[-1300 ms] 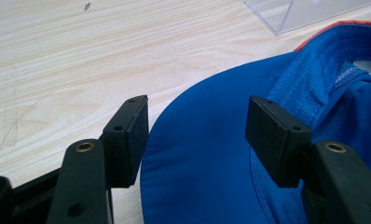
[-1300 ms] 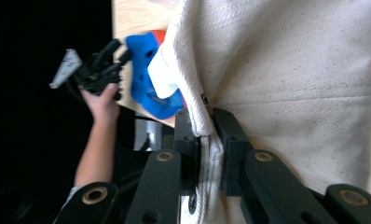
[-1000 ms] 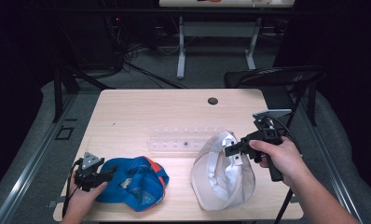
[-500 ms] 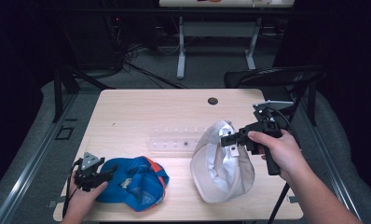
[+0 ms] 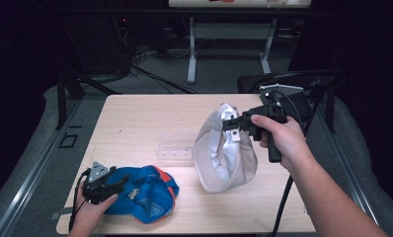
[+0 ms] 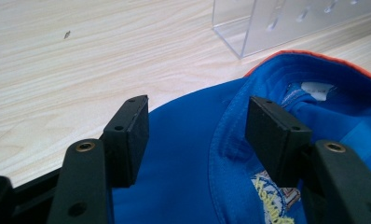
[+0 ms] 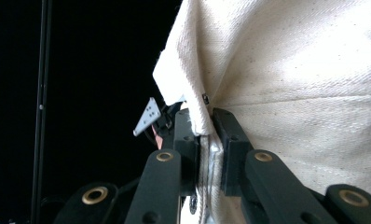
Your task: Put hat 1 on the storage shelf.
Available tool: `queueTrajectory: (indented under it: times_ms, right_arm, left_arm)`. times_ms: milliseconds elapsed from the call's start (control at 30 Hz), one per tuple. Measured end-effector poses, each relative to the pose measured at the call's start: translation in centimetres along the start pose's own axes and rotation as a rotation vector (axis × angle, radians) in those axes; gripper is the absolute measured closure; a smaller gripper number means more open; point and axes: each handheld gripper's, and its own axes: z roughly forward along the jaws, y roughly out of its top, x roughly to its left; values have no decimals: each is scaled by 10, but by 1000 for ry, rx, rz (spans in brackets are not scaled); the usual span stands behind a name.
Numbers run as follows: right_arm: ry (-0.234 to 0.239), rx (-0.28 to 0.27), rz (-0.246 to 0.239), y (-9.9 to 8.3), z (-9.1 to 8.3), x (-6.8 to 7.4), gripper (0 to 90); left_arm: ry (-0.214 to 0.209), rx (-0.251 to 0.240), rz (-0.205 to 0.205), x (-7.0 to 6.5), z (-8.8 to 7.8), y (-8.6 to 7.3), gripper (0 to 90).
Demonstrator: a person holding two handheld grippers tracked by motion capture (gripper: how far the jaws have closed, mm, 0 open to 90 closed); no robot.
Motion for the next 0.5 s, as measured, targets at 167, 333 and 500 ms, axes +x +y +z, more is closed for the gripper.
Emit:
queueTrajectory:
  times_ms: [167, 333, 500]
  right_arm:
    - [27, -14, -13, 11, 11, 13, 808]
    - [36, -11, -11, 19, 22, 21, 809]
    - [46, -17, 1, 30, 38, 28, 810]
  left_arm:
    - [-12, -7, -7, -1, -1, 1, 417]
    - [-22, 0, -21, 0, 0, 0, 420]
    - [-19, -1, -31, 1, -1, -1, 426]
